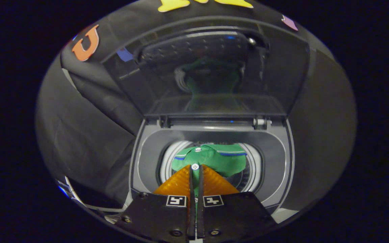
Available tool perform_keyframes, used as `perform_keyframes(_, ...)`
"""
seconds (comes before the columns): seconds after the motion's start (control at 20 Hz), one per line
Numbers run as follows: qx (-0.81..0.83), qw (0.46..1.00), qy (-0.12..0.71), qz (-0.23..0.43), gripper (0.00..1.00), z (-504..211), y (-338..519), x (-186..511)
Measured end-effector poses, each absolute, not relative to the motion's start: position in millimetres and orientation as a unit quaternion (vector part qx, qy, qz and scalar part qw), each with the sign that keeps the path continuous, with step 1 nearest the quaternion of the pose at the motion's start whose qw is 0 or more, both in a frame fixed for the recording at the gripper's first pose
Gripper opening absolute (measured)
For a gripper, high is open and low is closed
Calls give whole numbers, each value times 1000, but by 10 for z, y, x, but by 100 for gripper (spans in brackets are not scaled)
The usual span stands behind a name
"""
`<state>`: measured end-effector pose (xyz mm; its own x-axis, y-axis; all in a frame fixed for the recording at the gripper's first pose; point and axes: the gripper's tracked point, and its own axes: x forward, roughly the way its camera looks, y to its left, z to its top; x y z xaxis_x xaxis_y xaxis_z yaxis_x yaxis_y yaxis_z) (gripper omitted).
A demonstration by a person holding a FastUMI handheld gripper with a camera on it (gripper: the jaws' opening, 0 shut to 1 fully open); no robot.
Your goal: Put the clothes into the washing machine and then close the washing machine lid.
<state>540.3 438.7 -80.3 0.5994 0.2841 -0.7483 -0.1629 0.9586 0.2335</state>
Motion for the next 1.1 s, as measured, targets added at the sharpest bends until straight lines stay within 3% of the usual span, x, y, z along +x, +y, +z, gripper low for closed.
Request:
perform_keyframes(0.55,62,878,465,102,9,-1006,4337,5348)
perform_keyframes(0.7,58,885,453,95,15,-926,4283,5356)
perform_keyframes(0.85,53,888,447,93,91,-901,4228,5323)
perform_keyframes(1.1,48,894,437,88,89,-872,4193,5249)
